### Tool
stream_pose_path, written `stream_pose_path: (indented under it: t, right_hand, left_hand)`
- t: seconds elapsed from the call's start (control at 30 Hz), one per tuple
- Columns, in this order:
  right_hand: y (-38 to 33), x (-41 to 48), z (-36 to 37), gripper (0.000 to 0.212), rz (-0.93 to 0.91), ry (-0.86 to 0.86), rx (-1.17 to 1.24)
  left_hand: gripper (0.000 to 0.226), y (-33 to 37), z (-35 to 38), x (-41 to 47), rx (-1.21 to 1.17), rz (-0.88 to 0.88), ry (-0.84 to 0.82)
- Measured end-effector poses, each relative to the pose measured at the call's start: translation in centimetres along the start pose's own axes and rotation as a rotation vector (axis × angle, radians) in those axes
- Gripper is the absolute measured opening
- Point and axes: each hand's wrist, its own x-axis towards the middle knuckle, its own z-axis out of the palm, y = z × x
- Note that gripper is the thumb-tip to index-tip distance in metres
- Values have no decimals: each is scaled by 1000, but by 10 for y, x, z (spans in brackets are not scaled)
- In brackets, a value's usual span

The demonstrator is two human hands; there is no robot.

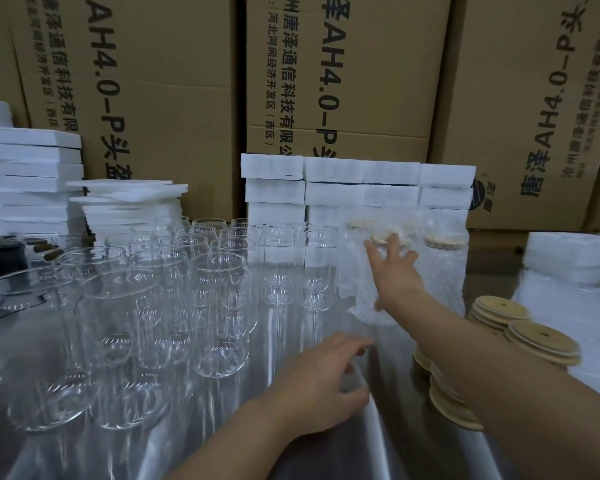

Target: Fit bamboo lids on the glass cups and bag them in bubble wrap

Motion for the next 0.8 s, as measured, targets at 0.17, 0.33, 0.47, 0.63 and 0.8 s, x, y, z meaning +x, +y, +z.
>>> stream_pose_path:
  t: [0.17, 0.33, 0.47, 0.63, 0.8]
  right_hand:
    - [0, 13, 5, 113, 3, -4, -18]
    - [1, 19, 0, 116, 27, -44, -10]
    - [-6, 18, -17, 112, 81, -40, 55]
    - [-31, 13, -48, 75, -145, 393, 215]
    - [-45, 8, -50, 72, -232, 103, -28]
  left_hand:
    - [57, 0, 0, 0, 2, -3, -41]
    - [58, -3, -1, 1, -1, -16, -58]
    - [52, -5, -1, 3, 8, -16, -44]
    - [48, -7, 3, 4, -49, -31, -12]
    - [44, -10, 2, 5, -90, -57, 6]
